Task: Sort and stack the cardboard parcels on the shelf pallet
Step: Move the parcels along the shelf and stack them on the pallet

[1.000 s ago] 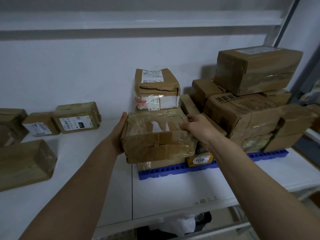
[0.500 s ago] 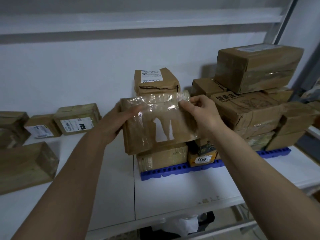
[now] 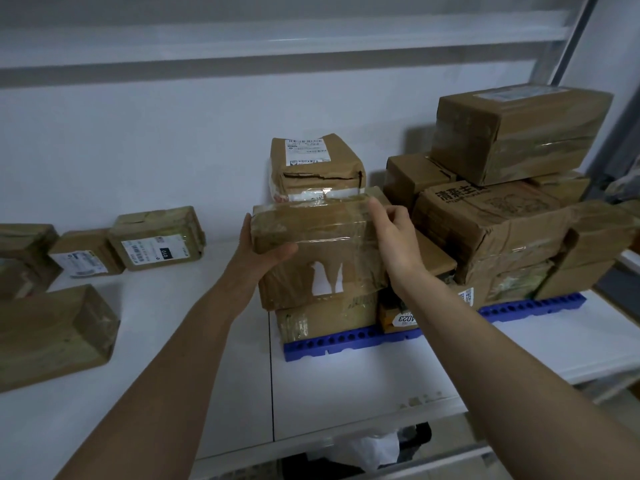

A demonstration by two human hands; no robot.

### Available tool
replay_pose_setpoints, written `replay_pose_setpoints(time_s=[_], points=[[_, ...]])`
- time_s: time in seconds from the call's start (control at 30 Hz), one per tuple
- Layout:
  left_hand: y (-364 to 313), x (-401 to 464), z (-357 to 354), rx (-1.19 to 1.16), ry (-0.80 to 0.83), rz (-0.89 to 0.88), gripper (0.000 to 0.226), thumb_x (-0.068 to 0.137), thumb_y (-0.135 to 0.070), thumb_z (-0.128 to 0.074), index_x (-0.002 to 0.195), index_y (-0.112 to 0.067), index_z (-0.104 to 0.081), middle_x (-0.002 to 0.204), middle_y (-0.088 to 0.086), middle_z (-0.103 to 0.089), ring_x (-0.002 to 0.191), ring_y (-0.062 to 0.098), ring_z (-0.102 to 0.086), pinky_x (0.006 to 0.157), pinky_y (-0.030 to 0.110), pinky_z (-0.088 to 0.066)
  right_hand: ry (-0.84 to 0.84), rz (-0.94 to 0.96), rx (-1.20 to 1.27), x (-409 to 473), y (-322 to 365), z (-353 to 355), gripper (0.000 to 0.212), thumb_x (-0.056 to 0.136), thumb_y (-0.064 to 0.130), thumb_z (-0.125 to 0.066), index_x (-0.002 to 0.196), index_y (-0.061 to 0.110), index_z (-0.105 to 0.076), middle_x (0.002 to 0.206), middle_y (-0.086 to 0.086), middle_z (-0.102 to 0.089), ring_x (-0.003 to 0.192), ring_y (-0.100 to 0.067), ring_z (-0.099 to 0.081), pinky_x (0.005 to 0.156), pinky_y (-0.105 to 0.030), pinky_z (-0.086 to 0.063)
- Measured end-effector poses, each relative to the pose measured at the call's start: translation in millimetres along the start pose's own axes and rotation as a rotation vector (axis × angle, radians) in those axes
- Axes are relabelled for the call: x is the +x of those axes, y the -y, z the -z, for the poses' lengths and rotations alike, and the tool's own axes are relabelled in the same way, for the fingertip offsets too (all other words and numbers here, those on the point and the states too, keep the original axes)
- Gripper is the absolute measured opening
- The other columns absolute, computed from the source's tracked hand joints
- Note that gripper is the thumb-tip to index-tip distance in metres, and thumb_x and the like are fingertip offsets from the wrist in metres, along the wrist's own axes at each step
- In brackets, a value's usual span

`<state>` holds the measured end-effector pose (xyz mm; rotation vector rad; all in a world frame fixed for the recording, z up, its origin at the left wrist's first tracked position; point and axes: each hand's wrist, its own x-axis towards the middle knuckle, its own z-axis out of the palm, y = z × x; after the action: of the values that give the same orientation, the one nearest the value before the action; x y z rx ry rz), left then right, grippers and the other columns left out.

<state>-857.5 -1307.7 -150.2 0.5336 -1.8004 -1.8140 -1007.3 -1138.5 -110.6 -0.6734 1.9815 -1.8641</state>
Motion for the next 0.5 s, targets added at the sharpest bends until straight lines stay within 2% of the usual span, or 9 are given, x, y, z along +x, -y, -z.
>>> replay_pose_setpoints(time_s=[0.07,0.13,0.27,0.33,0.4,0.5], points=[[5,-5,-6,-0.039,0.013,0.030,0.112,0.043,-0.053,-0.091,0.140,-0.027,-0.041,0.127,0.000,-0.061,0.115,0.017,-0.061,0.087,0.034,-0.055,0.016,-0.023,-0.015,0,-3,0,0.044,0.088,0.059,-0.048,0.116,0.025,-0.049,0.107,0.006,-0.055,0.099,-0.009,-0.053,0.082,-0.032,-0.042],[9,-7,-10,-0.078,-0.003,0.052,0.111,0.041,-0.053,-0.091,0.137,-0.028,-0.043,0.124,-0.001,-0.063,0.111,0.017,-0.063,0.079,0.029,-0.056,0.028,-0.044,-0.027,0,-5,-1,0.047,0.089,0.059,-0.047,0.121,0.024,-0.048,0.105,0.008,-0.054,0.099,-0.009,-0.053,0.082,-0.032,-0.041],[14,-7,-11,-0.113,-0.016,0.077,0.109,0.045,-0.053,-0.090,0.139,-0.027,-0.042,0.127,0.001,-0.062,0.112,0.019,-0.063,0.080,0.033,-0.056,0.054,-0.061,-0.020,1,-2,0,0.043,0.089,0.058,-0.048,0.118,0.026,-0.050,0.105,0.007,-0.058,0.097,-0.009,-0.054,0.074,-0.029,-0.041],[15,-9,-11,-0.110,-0.018,0.108,0.107,0.043,-0.057,-0.089,0.136,-0.027,-0.046,0.124,0.001,-0.064,0.111,0.020,-0.063,0.079,0.033,-0.056,0.074,-0.064,-0.030,2,-1,1,0.045,0.088,0.059,-0.049,0.119,0.026,-0.052,0.109,0.004,-0.060,0.099,-0.012,-0.056,0.076,-0.031,-0.042],[16,-9,-13,-0.100,-0.005,0.120,0.106,0.041,-0.060,-0.088,0.134,-0.026,-0.049,0.120,0.000,-0.066,0.108,0.019,-0.065,0.076,0.029,-0.056,0.075,-0.060,-0.036,4,-1,1,0.034,0.088,0.058,-0.049,0.109,0.031,-0.055,0.109,0.004,-0.061,0.099,-0.012,-0.057,0.079,-0.032,-0.043],[17,-7,-13,-0.101,0.000,0.130,0.109,0.040,-0.062,-0.087,0.135,-0.025,-0.047,0.121,0.000,-0.066,0.108,0.018,-0.065,0.076,0.028,-0.056,0.059,-0.059,-0.019,5,-1,1,0.020,0.089,0.056,-0.050,0.092,0.036,-0.053,0.106,0.005,-0.061,0.097,-0.010,-0.057,0.075,-0.029,-0.042]])
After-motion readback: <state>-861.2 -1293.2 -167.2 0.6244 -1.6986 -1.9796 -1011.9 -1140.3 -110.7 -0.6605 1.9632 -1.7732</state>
